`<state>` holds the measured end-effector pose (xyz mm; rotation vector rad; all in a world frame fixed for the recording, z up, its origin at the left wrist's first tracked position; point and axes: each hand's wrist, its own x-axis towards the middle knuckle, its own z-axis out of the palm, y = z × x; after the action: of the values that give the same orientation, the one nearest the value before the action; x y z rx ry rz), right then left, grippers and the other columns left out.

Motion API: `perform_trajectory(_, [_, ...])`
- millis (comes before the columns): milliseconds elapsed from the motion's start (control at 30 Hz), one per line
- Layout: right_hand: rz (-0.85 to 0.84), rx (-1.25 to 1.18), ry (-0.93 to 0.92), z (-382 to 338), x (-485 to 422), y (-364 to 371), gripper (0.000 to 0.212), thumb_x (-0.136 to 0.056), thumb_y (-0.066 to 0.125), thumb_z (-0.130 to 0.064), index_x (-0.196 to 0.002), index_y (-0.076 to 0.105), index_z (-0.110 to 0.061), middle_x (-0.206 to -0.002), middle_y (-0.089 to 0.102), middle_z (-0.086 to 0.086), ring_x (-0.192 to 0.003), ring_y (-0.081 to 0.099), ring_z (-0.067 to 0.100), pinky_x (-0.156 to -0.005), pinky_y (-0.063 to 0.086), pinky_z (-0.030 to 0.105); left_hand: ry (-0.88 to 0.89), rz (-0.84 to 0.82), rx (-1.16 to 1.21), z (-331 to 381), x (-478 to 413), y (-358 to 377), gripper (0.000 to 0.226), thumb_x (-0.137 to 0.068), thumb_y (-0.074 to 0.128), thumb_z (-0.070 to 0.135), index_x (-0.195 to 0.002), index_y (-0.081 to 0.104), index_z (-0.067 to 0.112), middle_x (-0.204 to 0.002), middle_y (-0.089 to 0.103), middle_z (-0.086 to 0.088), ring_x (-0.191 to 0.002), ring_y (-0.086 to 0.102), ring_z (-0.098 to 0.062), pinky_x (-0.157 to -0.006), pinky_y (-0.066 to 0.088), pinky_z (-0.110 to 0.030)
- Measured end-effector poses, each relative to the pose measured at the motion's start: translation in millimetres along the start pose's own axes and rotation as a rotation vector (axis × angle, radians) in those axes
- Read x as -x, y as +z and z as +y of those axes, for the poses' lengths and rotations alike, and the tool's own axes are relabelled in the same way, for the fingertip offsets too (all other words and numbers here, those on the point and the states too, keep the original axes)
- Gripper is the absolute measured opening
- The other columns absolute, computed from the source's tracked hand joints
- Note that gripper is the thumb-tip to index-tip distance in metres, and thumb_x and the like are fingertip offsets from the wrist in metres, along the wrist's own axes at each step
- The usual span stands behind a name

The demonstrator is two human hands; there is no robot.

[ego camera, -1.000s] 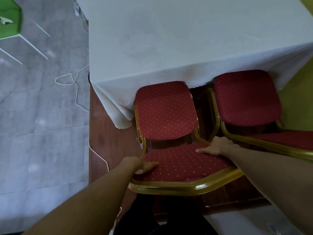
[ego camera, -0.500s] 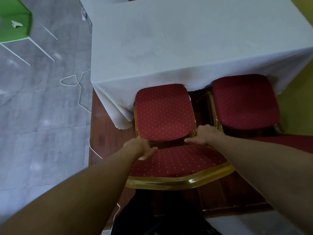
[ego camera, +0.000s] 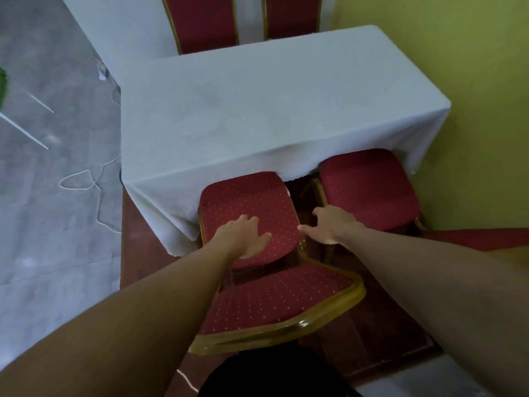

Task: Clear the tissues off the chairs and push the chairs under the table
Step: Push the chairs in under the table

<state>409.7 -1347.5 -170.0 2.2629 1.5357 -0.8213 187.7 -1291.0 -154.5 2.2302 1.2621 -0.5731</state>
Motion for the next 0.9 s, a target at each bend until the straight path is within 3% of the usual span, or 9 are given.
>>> perform_trajectory(167, [0.006,0.008,0.125,41.4,11.4,-8.8,0.058,-0.095,0.056,-0.051,-0.141,0.047,-0.017,-0.136,0.053,0.01,-0.121,0.053,0.032,-0.102,0.046,0.051,0.09,-0.081,-0.025,33.5,-9.3,-5.3,0.071,-0.1,0.035,0.059,-0.154,0.03,0.014,-0.156,0.033,-0.014,-0.137,0.041,-0.039,-0.11,0.037,-0.053])
perform_trajectory(400, [-0.091,0.045,0.241,110.4,7.1,-9.9,0.061,-0.089,0.063,-0.035,-0.144,0.046,-0.017,-0.141,0.051,0.01,-0.129,0.049,0.033,-0.109,0.04,0.055,0.162,-0.103,-0.032,97.9,-31.6,-7.2,0.072,-0.1,0.036,0.058,-0.157,0.022,0.017,-0.16,0.027,-0.012,-0.141,0.035,-0.038,-0.112,0.035,-0.053])
perform_trajectory(500, [-0.154,0.103,0.223,134.6,-7.2,-8.7,0.065,-0.086,0.067,-0.036,-0.145,0.046,-0.018,-0.142,0.051,0.009,-0.13,0.049,0.033,-0.109,0.038,0.057,0.133,-0.102,-0.031,123.0,-45.6,-3.9,0.075,-0.099,0.036,0.059,-0.159,0.017,0.018,-0.162,0.022,-0.012,-0.143,0.032,-0.039,-0.113,0.033,-0.054])
perform_trajectory(667, [-0.414,0.203,0.187,177.0,-27.7,2.4,0.093,-0.074,0.08,-0.051,-0.152,0.038,-0.024,-0.152,0.042,0.007,-0.139,0.041,0.037,-0.109,0.032,0.069,0.074,-0.144,-0.029,161.6,-68.4,9.9,0.077,-0.097,0.036,0.062,-0.159,0.016,0.021,-0.161,0.023,-0.013,-0.141,0.035,-0.04,-0.111,0.036,-0.055])
perform_trajectory(800, [-0.563,0.333,0.164,216.7,-27.5,24.9,0.105,-0.071,0.087,-0.042,-0.156,0.031,-0.016,-0.154,0.038,0.011,-0.138,0.043,0.036,-0.106,0.046,0.054,0.048,-0.178,-0.002,188.2,-84.0,18.5,0.074,-0.096,0.037,0.064,-0.157,0.024,0.023,-0.156,0.032,-0.013,-0.135,0.043,-0.039,-0.107,0.041,-0.056])
perform_trajectory(900, [-0.552,0.311,0.208,230.7,-21.5,37.4,0.087,-0.079,0.079,-0.028,-0.152,0.034,-0.009,-0.154,0.035,0.016,-0.138,0.042,0.039,-0.101,0.048,0.046,0.025,-0.193,-0.011,200.5,-90.5,19.3,0.076,-0.097,0.038,0.063,-0.158,0.02,0.022,-0.158,0.03,-0.013,-0.137,0.04,-0.039,-0.109,0.039,-0.055])
